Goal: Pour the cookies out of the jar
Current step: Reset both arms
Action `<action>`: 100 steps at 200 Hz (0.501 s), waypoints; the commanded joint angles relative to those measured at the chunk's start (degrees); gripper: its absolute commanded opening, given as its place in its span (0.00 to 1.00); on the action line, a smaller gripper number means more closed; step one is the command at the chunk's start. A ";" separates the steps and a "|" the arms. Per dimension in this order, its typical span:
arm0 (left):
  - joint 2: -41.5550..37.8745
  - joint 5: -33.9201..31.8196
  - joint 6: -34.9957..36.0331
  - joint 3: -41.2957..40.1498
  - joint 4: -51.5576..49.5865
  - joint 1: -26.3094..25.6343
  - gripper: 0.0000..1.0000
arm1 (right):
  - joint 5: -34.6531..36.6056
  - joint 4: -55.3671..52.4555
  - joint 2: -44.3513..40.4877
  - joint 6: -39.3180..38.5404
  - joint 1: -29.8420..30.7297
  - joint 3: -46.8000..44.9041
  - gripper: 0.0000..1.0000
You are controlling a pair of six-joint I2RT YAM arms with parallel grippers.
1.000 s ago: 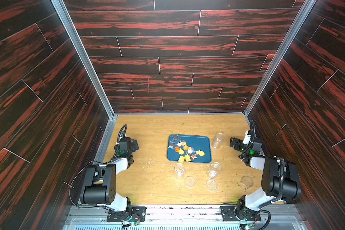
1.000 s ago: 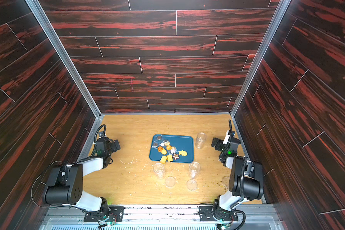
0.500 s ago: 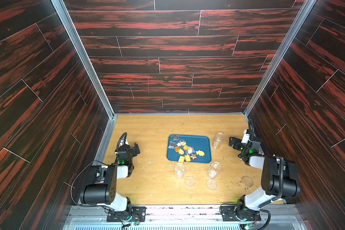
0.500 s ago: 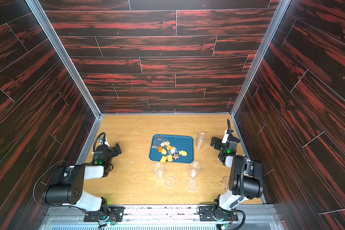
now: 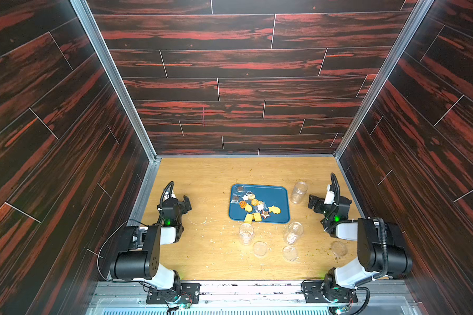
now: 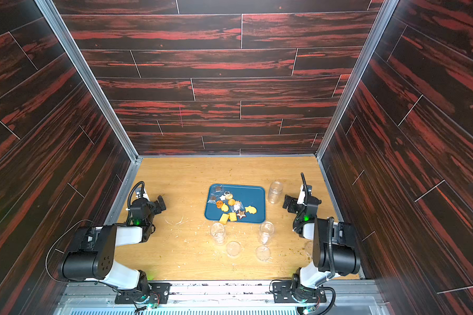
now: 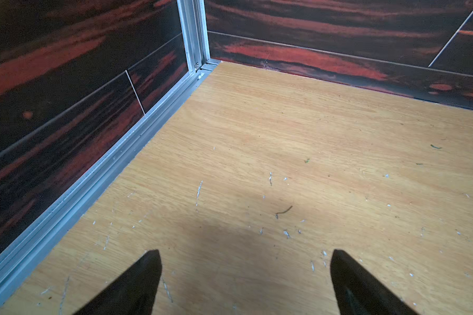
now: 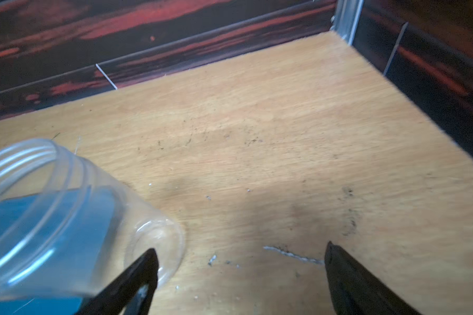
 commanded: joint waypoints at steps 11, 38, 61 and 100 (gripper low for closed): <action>-0.12 -0.98 0.73 0.83 1.00 -0.07 1.00 | 1.67 19.80 -1.82 -1.77 0.68 -8.09 0.98; -0.15 -1.18 0.82 0.87 0.94 -0.24 1.00 | 2.10 38.81 1.20 -1.64 0.78 -16.42 0.98; 0.00 -1.58 1.42 1.28 0.40 -0.64 1.00 | 2.63 46.20 2.93 -1.36 0.75 -18.92 0.98; -0.04 -1.70 1.43 1.35 0.38 -0.79 1.00 | 4.15 41.19 1.97 -0.96 0.79 -16.80 0.99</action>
